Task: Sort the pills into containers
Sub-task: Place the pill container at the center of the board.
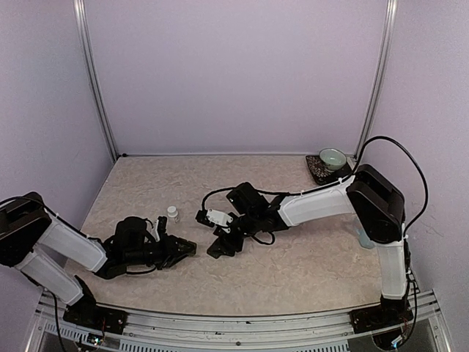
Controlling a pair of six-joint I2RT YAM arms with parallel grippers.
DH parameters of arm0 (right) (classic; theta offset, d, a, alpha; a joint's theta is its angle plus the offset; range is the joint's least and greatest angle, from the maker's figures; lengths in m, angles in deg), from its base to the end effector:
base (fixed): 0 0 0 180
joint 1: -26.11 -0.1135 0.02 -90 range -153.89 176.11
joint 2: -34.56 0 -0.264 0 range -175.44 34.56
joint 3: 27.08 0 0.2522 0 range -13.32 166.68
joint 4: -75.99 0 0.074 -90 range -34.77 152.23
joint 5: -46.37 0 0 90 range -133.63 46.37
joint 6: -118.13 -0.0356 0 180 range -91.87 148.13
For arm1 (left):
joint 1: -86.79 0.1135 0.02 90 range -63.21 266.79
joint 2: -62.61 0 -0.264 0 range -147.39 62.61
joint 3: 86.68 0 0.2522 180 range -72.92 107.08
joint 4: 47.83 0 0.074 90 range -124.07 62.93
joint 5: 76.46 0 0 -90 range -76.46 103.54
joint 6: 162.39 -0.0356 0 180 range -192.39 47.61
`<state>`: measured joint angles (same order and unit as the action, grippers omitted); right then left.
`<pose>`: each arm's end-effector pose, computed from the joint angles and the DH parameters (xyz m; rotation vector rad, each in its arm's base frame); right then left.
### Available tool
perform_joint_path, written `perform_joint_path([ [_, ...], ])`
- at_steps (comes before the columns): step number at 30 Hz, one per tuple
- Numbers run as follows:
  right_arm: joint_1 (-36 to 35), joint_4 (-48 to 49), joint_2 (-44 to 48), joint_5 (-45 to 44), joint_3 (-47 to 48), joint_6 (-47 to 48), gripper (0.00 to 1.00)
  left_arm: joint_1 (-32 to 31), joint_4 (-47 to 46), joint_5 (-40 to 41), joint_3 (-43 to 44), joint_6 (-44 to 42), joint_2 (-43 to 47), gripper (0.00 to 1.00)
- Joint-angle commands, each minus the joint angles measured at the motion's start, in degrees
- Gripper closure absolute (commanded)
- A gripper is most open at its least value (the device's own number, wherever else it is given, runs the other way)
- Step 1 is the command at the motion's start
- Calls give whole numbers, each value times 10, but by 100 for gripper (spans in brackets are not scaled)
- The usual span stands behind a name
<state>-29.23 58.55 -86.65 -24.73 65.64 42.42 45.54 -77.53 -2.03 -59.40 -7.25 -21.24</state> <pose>0.2483 0.3795 0.1416 -1.5251 1.9058 0.7252 0.1646 -0.1570 0.1166 -0.2916 2.3269 -1.3409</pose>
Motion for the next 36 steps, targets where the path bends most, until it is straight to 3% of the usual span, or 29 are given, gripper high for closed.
perform_joint_path([
  [1, -4, -27, -17, 12, 14, -11, 33, 3, -23, 5, -5, -2, -8, 71],
  [13, -5, -66, -21, 26, 32, -16, 35, 5, -44, -15, -7, -8, -39, 70],
  [21, -4, -81, -34, 16, 47, -12, 43, 5, -68, -38, -3, -5, -67, 67],
  [36, 1, -99, -21, -1, 47, 6, 53, 5, -36, -25, -3, -20, -55, 38],
])
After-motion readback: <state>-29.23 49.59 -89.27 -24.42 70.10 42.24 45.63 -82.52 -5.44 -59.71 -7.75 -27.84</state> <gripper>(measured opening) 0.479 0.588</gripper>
